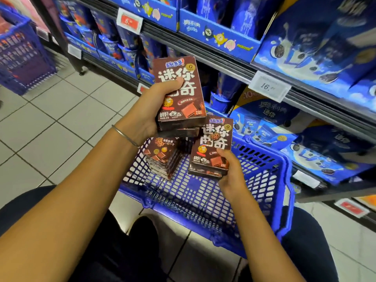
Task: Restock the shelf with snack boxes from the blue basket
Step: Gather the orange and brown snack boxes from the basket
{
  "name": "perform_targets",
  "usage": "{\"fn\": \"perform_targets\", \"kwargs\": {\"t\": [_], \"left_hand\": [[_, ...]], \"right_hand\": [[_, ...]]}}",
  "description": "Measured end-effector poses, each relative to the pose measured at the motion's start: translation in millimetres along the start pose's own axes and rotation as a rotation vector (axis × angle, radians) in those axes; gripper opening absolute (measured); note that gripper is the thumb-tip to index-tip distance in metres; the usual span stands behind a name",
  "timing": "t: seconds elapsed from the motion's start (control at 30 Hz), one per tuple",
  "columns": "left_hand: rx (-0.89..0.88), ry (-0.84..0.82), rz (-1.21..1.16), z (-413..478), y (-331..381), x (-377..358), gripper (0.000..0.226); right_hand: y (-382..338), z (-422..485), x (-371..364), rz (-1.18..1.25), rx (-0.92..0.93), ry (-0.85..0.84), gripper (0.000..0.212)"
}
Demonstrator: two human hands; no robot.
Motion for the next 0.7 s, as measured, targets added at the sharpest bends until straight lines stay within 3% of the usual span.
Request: {"fn": "perform_targets", "kwargs": {"t": [0.17, 0.3, 0.37, 0.47, 0.7], "left_hand": [[0.038, -0.013, 0.010, 28, -2, 10, 0.035], [-0.023, 0.119, 0.124, 34, 11, 19, 0.072], [-0.050, 0.252, 0.239, 21, 17, 24, 0.075], [0.045, 0.250, 0.273, -4, 17, 9, 0.073], [0.137, 0.179, 0.179, -106, 138, -94, 0.093]], "right_hand": [[-44, -28, 9, 0.103, 0.092, -0.015, 0.021], [-87, -55, -8, 0.161, 0.104, 0.003, 0.022], [-114, -69, -27, 0.171, 0.093, 0.009, 0.022], [-162, -93, -69, 0.157, 0.060, -0.013, 0.022], [-306, -193, -205, -0.003, 0.008, -0.071, 0.057]]}}
Point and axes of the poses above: each hand's wrist, its own z-axis towards the middle knuckle, its own x-axis out of the back of the hand, y = z × x, the point moved 8 cm from there along z, towards the middle knuckle, and after that the axes turned 15 degrees about -y, right-handed, at the moved point
